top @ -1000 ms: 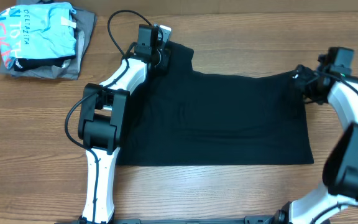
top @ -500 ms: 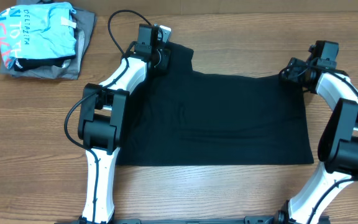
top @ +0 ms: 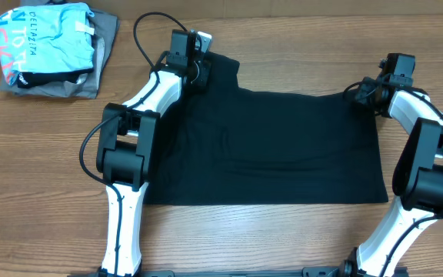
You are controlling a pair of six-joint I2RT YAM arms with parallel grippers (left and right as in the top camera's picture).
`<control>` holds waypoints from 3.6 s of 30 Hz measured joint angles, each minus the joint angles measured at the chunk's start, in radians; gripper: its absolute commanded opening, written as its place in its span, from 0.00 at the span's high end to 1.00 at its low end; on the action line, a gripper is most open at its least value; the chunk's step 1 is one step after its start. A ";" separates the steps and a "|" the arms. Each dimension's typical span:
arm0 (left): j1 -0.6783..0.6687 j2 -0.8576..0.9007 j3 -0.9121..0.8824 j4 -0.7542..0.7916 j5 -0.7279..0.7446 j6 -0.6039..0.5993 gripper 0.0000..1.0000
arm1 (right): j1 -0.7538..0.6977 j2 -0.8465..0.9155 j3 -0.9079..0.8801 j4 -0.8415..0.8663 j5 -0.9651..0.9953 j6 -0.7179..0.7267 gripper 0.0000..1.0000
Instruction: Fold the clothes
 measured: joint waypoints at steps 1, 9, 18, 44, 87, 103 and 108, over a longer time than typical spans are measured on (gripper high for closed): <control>0.000 0.000 0.000 0.000 -0.001 0.000 0.89 | 0.000 0.000 0.000 0.001 0.000 0.000 0.75; 0.001 0.000 0.000 0.010 0.000 0.001 0.95 | 0.000 0.000 0.000 0.009 0.010 0.002 0.96; 0.001 0.000 0.000 0.010 -0.001 0.000 0.96 | 0.000 0.000 0.020 -0.050 0.055 0.016 0.96; 0.013 -0.360 -0.004 -0.670 -0.014 -0.003 0.96 | -0.022 -0.173 0.163 -0.574 0.068 0.206 0.96; 0.046 -0.414 -0.406 -1.147 0.178 -0.059 0.82 | -0.152 -0.174 0.165 -1.116 0.042 0.235 0.82; 0.048 -0.414 -0.366 -1.197 0.166 -0.082 0.42 | -0.156 -0.174 0.154 -1.112 0.066 0.223 0.40; 0.047 -0.414 -0.253 -1.166 0.173 -0.089 0.53 | -0.156 -0.174 0.154 -1.089 -0.018 0.171 0.65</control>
